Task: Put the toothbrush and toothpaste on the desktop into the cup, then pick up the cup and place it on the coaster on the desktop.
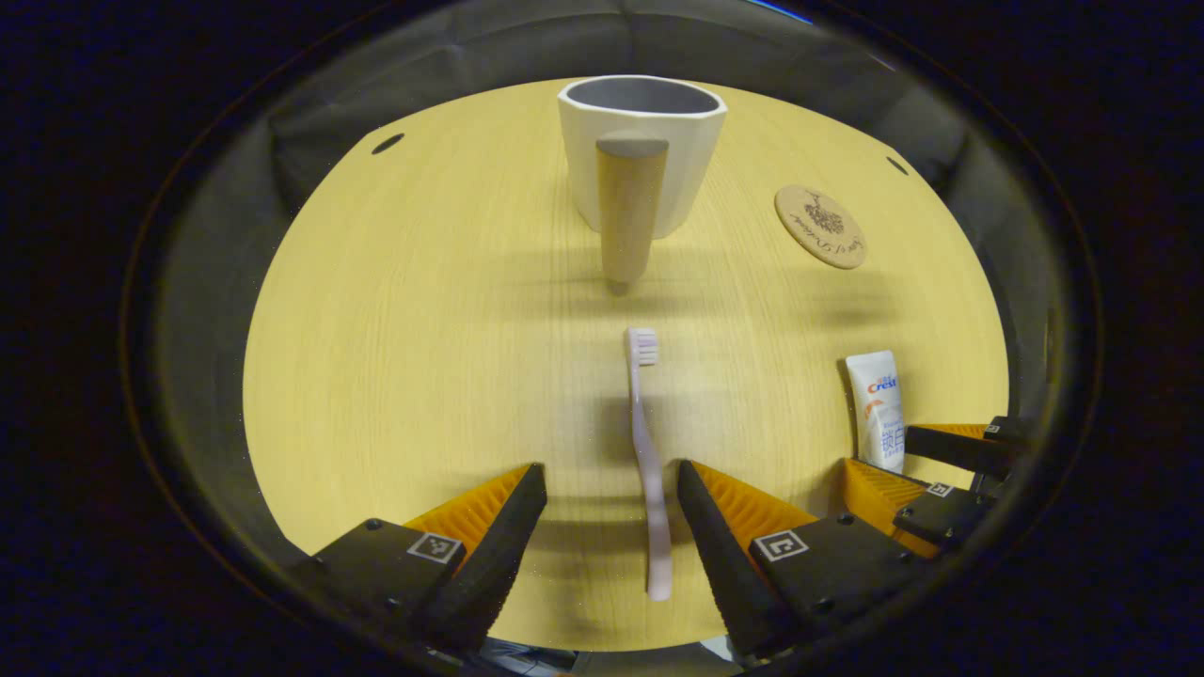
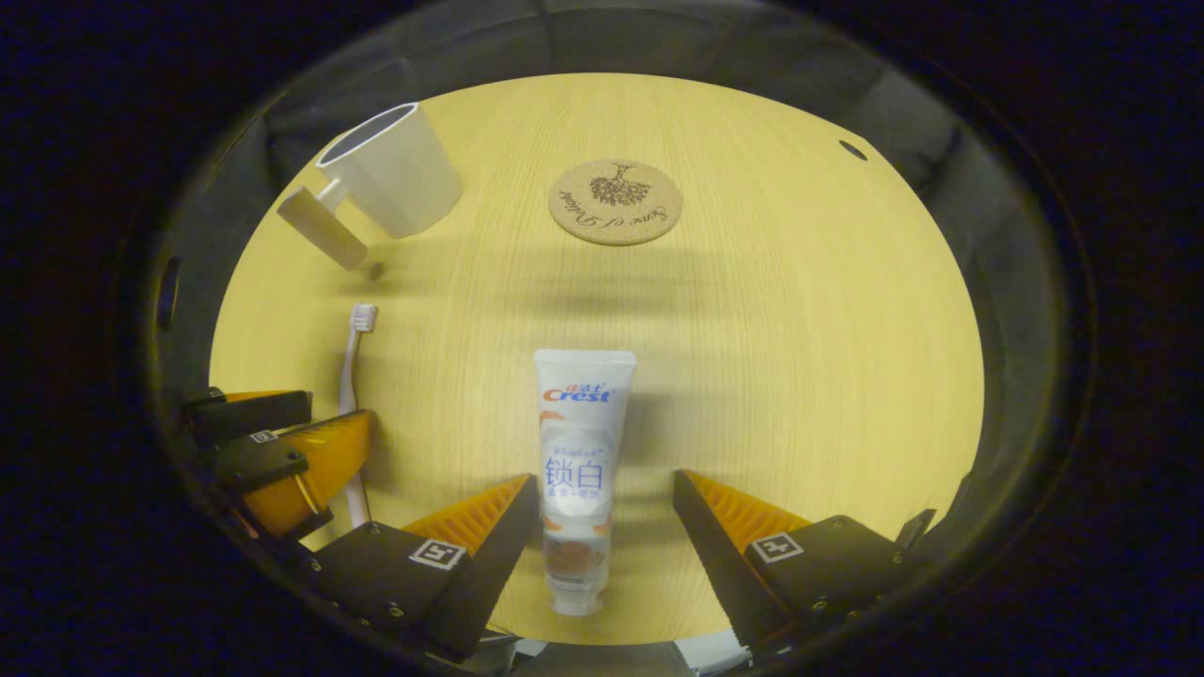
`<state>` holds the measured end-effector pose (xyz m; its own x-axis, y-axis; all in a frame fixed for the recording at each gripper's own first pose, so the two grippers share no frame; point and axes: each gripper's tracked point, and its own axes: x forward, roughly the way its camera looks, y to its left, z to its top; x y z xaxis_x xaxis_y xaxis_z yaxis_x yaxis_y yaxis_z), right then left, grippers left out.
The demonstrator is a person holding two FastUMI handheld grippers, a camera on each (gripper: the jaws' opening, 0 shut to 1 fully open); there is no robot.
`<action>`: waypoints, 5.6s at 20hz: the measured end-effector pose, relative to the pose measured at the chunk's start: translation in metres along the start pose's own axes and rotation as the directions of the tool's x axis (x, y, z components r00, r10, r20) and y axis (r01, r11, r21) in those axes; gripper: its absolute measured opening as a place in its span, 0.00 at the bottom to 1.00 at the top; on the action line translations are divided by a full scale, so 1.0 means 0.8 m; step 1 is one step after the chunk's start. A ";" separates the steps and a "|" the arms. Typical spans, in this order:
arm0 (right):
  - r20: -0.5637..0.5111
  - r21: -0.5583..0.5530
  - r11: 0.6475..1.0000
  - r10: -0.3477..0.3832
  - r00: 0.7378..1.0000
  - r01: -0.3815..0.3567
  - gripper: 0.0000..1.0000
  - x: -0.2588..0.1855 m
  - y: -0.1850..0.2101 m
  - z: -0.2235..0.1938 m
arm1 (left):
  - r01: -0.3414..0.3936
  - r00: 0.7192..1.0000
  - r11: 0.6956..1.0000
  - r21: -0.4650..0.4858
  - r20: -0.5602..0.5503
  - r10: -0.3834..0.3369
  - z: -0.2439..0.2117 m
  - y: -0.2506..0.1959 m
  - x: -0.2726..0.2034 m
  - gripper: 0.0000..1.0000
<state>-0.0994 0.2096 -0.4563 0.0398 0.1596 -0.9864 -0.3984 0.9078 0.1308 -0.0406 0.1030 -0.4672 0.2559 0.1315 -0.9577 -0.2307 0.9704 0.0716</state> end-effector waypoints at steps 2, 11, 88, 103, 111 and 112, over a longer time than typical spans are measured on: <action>-0.017 0.010 1.000 0.001 1.000 -0.001 0.84 0.001 0.000 -0.002 | -0.004 1.000 1.000 -0.005 -0.005 0.004 0.000 0.000 -0.001 0.97; -0.081 0.042 0.999 0.007 0.997 -0.003 0.24 -0.003 0.001 -0.011 | -0.005 0.998 1.000 -0.027 -0.064 0.003 -0.004 -0.008 0.000 0.20; 0.178 0.190 0.931 0.280 0.943 -0.313 0.16 -0.108 0.042 0.156 | 0.174 0.860 0.981 -0.081 0.499 -0.111 0.219 0.110 -0.132 0.55; 0.361 0.247 0.884 0.296 0.884 -0.397 0.15 -0.113 0.123 0.331 | 0.092 0.899 0.911 -0.402 0.427 0.098 0.058 0.257 -0.175 0.54; 0.508 0.258 0.868 0.252 0.823 -0.425 0.15 -0.111 0.142 0.368 | 0.041 0.917 0.886 -0.462 0.370 0.150 -0.007 0.298 -0.186 0.55; 0.532 0.252 0.869 0.242 0.812 -0.425 0.15 -0.109 0.144 0.368 | 0.033 0.918 0.886 -0.462 0.364 0.156 -0.013 0.302 -0.188 0.57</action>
<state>0.1206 0.4146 -0.3256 0.4231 0.5554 -0.7159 -0.1320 0.8194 0.5578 -0.1446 0.3157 -0.3085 0.5409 0.3457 -0.7667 -0.6296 0.7709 -0.0966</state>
